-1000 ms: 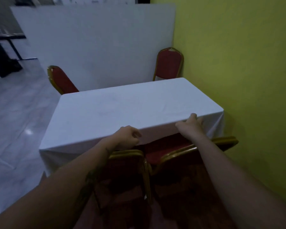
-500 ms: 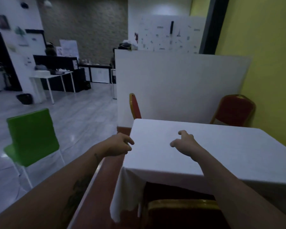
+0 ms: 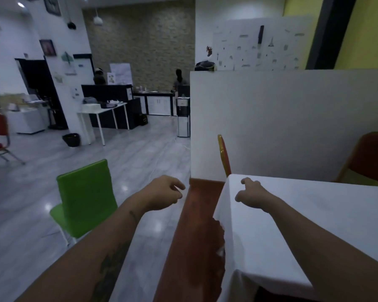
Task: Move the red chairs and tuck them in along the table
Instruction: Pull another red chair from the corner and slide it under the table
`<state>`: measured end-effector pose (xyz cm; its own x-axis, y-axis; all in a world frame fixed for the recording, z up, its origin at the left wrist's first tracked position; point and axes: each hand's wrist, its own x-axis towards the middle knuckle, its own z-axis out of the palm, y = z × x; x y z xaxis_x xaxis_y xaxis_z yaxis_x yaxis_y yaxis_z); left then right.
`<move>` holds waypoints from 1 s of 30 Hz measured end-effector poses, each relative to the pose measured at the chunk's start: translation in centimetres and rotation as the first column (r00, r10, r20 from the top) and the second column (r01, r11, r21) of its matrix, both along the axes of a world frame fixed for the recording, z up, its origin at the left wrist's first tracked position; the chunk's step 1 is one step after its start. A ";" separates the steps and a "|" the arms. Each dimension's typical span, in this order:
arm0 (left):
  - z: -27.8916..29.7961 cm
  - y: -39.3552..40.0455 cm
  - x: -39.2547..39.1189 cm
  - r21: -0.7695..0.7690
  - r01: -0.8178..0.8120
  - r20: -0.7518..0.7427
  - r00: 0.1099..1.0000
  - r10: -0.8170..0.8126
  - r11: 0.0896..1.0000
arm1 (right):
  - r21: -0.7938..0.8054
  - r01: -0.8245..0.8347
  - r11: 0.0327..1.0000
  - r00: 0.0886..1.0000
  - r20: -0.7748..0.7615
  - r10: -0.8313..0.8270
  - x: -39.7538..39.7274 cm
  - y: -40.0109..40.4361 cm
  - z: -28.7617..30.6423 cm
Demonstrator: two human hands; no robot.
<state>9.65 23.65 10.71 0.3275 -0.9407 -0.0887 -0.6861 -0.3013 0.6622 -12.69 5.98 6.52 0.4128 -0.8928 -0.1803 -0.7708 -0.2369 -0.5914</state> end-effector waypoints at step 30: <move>-6.6 -62.1 29.3 -0.020 0.706 0.821 0.416 -0.392 0.708 | 0.059 0.293 0.954 0.943 -0.181 -0.279 28.9 -48.9 -6.6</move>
